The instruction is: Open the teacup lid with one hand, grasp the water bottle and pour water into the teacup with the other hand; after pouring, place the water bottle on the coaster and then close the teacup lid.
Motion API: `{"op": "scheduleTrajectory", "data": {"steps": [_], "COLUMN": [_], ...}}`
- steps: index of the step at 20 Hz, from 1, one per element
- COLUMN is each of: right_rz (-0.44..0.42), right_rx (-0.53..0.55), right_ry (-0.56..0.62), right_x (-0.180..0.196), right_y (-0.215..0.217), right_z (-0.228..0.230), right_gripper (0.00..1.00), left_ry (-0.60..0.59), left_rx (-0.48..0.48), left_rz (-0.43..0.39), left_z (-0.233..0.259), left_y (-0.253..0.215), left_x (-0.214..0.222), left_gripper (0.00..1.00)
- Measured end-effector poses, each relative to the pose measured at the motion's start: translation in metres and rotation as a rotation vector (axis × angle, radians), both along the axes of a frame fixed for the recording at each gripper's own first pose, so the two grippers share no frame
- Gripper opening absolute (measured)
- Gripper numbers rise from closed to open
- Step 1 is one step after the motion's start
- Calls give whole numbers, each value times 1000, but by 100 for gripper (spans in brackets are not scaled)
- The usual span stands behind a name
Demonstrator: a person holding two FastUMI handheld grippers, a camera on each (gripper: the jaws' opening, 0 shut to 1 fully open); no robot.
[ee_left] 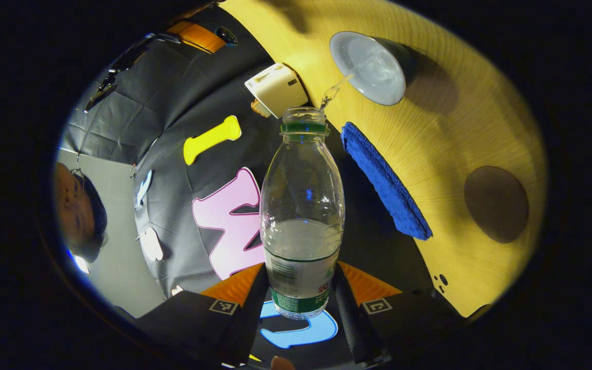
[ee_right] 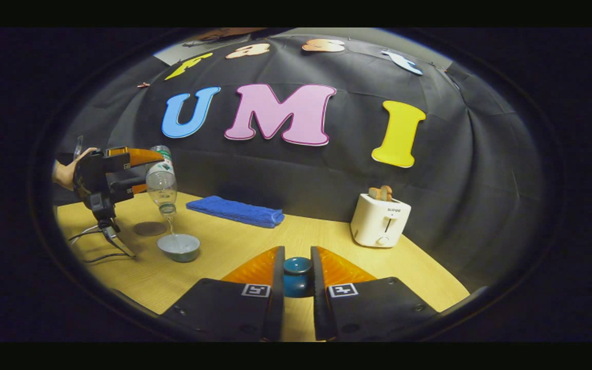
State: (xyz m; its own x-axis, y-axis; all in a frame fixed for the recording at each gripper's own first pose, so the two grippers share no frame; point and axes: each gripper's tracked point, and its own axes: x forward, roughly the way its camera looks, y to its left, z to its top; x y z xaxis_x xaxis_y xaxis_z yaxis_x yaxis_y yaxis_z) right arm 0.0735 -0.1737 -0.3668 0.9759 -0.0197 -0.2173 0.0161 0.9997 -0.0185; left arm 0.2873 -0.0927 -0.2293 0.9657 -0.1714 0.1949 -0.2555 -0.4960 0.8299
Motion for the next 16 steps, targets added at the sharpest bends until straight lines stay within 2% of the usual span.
{"op": "scheduleTrajectory", "data": {"steps": [4, 5, 6, 7, 8, 9, 10, 11, 13, 14, 15, 16], "right_rz": [-1, -1, -1, -3, -3, -3, -1, 0, -1, -1, 0, 2], "right_rx": [3, 3, 3, 2, 3, 4, 6, 6, 10, 12, 13, 13], "right_ry": [0, 1, 0, 1, 2, 3, 6, 8, 13, 14, 16, 18], "right_x": [1, 2, 2, 3, 3, 2, 3, 3, 3, 4, 5, 6], "right_y": [0, 1, 1, 1, 1, 2, 2, 3, 3, 4, 6, 7], "right_z": [-2, -2, -1, -2, -2, -3, -4, -5, -7, -7, -8, -9], "right_gripper": [31, 22, 27, 27, 22, 31, 31, 31, 31, 22, 31, 22], "left_ry": [-2, 7, 18, 25, 26, 32, 47, 70, 150, 199, 254, 314], "left_rx": [-1, -12, -20, -28, -24, -18, -33, -72, -212, -292, -379, -485], "left_rz": [-21, -13, 0, 10, 15, 18, 24, 35, 79, 90, 101, 112], "left_z": [1, 0, -5, -8, -12, -14, -19, -23, -41, -52, -63, -74], "left_y": [-7, -6, -3, 0, 0, -1, -2, 5, 17, 20, 21, 20], "left_x": [0, 1, 2, 3, 3, 2, 5, 4, 5, 4, 4, 2], "left_gripper": [72, 72, 72, 72, 72, 72, 72, 73, 72, 72, 72, 72]}}
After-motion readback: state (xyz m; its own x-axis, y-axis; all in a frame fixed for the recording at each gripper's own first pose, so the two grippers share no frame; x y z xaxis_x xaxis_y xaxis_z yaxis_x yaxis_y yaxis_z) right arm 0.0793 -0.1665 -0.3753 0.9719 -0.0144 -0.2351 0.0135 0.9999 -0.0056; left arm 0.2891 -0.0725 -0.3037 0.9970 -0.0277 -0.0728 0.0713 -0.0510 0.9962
